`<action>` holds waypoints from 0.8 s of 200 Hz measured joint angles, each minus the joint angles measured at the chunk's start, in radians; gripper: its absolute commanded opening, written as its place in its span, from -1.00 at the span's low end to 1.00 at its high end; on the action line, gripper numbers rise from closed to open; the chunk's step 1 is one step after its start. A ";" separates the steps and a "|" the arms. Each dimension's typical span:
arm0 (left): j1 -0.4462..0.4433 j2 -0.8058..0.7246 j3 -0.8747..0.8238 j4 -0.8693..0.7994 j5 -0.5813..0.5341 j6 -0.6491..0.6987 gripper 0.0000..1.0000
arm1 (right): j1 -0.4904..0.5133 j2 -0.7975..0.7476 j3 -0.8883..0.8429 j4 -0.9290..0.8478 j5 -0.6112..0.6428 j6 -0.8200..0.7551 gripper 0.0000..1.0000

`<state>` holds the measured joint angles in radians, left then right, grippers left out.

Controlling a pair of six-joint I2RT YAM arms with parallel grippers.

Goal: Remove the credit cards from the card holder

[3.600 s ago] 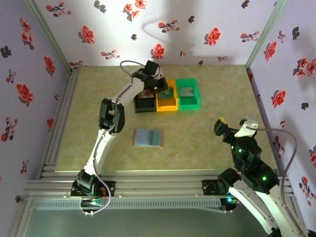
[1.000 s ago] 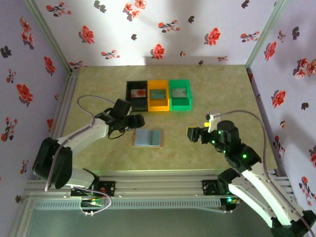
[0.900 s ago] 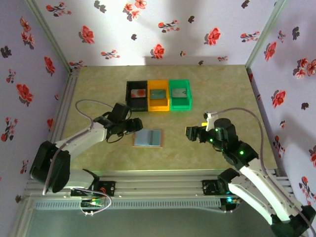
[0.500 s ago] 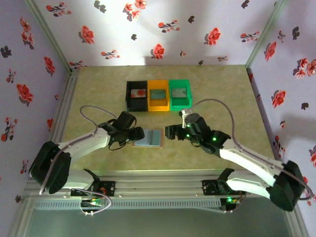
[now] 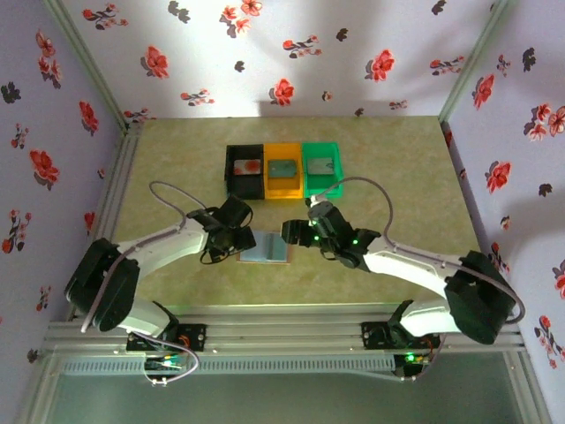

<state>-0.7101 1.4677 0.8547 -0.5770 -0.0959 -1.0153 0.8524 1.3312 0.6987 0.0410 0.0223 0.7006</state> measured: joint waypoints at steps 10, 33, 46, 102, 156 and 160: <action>0.000 0.021 0.008 -0.008 -0.006 0.000 0.58 | 0.005 0.027 0.000 0.010 0.000 0.010 0.30; 0.000 0.067 0.013 -0.020 -0.014 0.001 0.58 | 0.016 0.079 -0.004 0.037 0.000 0.037 0.27; 0.000 0.085 0.012 -0.026 -0.017 0.003 0.58 | 0.028 0.102 -0.006 0.050 0.004 0.047 0.24; 0.000 0.090 -0.030 0.034 -0.011 0.021 0.59 | 0.105 0.223 0.046 0.060 0.053 0.082 0.24; 0.010 0.051 -0.084 0.091 0.004 0.034 0.59 | 0.109 0.286 0.076 0.073 0.061 0.120 0.17; 0.011 0.047 -0.089 0.096 0.004 0.034 0.59 | 0.109 0.288 0.078 0.073 0.061 0.121 0.17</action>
<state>-0.6994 1.5150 0.7658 -0.4812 -0.0917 -0.9810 0.9615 1.6196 0.7769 0.1139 0.0834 0.8211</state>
